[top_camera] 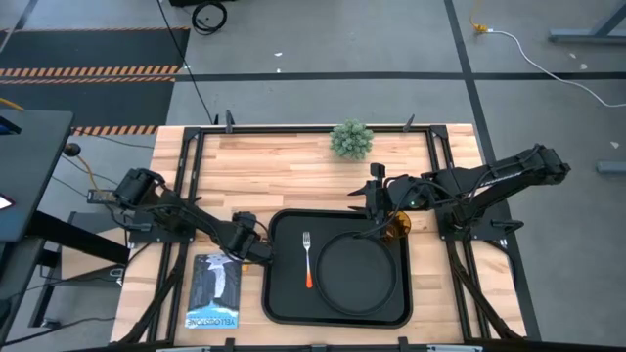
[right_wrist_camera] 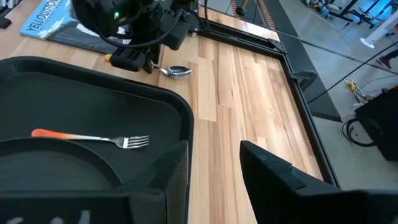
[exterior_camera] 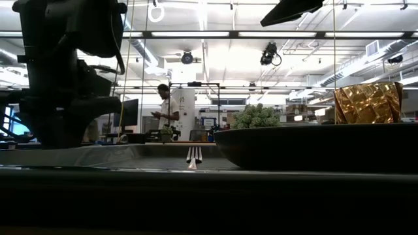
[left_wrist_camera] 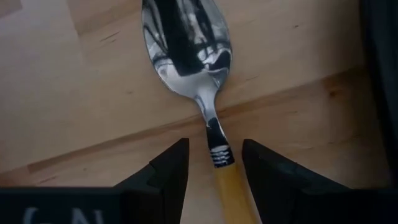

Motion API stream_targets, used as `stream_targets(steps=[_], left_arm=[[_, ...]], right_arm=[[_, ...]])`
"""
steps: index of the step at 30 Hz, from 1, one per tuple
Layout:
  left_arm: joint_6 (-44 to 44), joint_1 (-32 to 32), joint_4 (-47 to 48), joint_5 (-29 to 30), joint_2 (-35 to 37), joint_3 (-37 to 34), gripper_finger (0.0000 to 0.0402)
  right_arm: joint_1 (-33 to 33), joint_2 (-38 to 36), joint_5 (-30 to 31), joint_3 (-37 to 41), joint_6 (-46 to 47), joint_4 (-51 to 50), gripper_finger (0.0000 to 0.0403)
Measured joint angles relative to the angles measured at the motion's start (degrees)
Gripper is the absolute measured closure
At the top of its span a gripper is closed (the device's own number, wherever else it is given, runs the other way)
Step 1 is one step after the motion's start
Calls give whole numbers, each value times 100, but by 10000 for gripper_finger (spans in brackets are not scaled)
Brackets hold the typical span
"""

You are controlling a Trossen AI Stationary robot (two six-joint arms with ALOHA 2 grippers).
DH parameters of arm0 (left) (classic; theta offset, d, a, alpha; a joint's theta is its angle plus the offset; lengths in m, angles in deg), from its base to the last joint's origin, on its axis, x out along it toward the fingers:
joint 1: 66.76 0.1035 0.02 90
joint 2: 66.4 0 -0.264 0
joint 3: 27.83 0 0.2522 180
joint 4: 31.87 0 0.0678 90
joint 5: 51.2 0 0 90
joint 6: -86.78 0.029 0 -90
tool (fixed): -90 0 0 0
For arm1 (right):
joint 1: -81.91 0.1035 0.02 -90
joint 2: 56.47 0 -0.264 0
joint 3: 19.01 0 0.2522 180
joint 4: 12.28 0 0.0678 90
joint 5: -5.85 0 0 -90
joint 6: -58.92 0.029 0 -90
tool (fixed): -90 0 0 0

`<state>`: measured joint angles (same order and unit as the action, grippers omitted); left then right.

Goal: Pick and place plate/cup/fork/spoon on tray
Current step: Put the yellow spoon on the left side of the orange spoon

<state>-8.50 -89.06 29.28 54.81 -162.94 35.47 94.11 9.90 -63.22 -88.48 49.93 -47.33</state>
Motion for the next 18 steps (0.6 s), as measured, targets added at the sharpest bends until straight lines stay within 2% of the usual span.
stream_targets(steps=[7, 18], left_arm=[[136, 2, -26, -104, -38, 12, 250], [123, 132, -151, -357, -34, 6, 333]], right_arm=[[1, 0, -2, 0, 0, 21, 250], [-1, 0, -4, 0, 0, 23, 250]])
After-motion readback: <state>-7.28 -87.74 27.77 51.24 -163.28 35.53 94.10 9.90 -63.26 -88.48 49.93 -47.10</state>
